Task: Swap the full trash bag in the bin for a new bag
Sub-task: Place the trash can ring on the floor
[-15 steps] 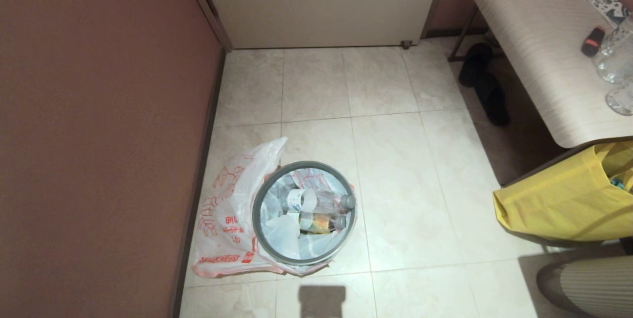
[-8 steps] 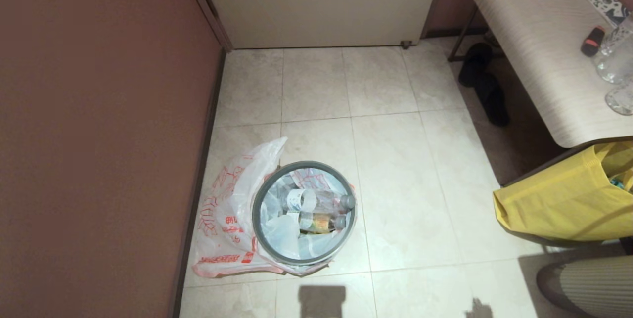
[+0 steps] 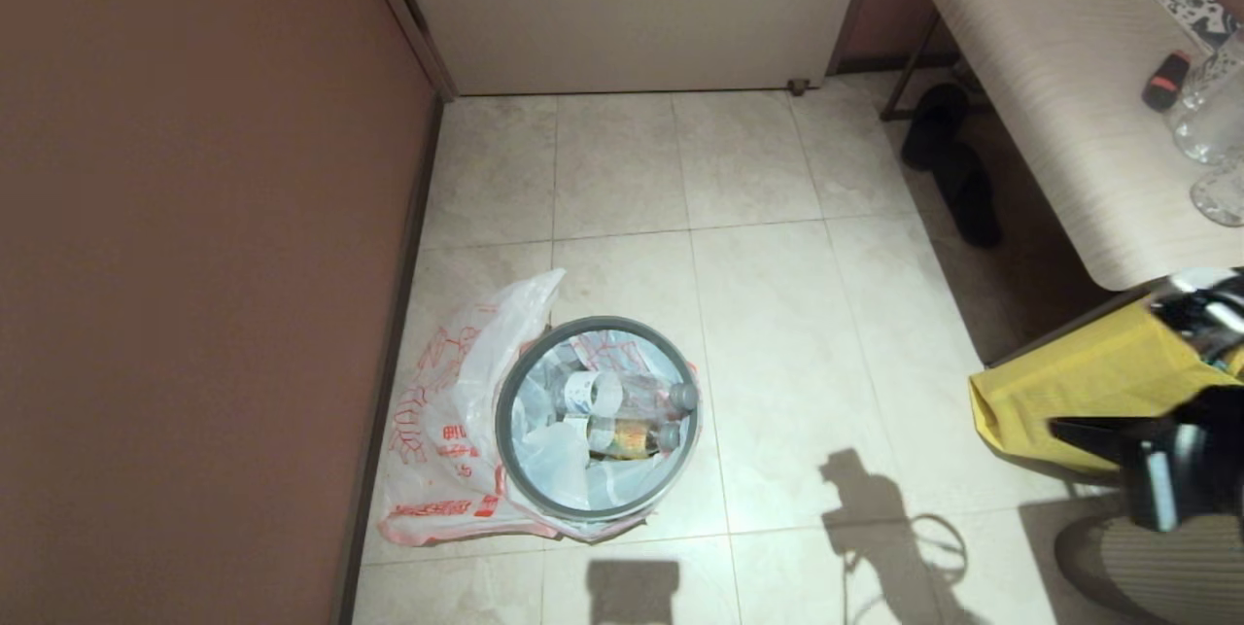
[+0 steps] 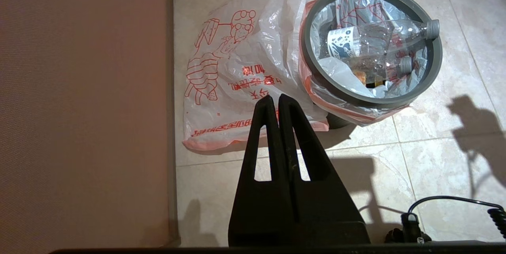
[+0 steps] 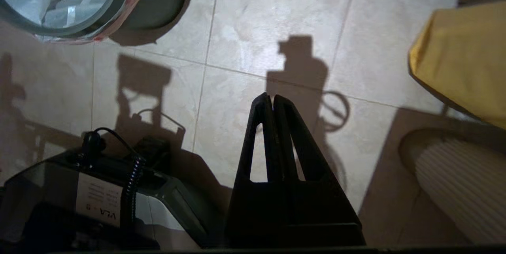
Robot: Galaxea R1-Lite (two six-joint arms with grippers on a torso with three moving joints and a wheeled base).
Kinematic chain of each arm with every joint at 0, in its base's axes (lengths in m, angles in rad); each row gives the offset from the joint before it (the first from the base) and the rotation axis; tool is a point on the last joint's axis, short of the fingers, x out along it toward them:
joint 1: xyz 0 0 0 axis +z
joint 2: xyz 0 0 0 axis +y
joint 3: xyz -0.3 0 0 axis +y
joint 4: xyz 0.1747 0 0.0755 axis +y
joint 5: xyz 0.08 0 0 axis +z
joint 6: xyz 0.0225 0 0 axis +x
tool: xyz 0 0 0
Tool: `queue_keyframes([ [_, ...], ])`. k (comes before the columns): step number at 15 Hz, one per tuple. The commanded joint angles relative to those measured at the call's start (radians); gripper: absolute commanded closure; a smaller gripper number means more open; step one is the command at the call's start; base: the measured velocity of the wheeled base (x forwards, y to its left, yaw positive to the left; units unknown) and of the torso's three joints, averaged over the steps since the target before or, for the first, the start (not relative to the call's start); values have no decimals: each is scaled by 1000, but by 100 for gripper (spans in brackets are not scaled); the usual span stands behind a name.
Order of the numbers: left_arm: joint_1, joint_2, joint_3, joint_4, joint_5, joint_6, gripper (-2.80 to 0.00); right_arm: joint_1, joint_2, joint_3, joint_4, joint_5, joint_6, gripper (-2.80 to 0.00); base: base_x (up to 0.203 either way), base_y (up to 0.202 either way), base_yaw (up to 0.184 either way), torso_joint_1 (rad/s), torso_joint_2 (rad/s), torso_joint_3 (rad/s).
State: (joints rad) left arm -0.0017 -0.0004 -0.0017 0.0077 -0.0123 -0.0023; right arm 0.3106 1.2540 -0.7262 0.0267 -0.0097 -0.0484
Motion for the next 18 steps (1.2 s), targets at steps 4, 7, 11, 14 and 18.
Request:
queue_keyframes([
  [4,0,0,0,0,0,-1,0,176,483,-102,-234,-87,-17,0,0,0,0,0,0,0],
  [7,0,0,0,0,0,-1,0,274,629,-173,-280,-105,-22,0,0,0,0,0,0,0],
  [11,0,0,0,0,0,-1,0,371,737,-281,-274,-117,-26,0,0,0,0,0,0,0],
  [14,0,0,1,0,0,-1,0,414,827,-357,-265,-152,-30,0,0,0,0,0,0,0],
  [18,0,0,0,0,0,-1,0,437,899,-503,-231,-223,-27,0,0,0,0,0,0,0],
])
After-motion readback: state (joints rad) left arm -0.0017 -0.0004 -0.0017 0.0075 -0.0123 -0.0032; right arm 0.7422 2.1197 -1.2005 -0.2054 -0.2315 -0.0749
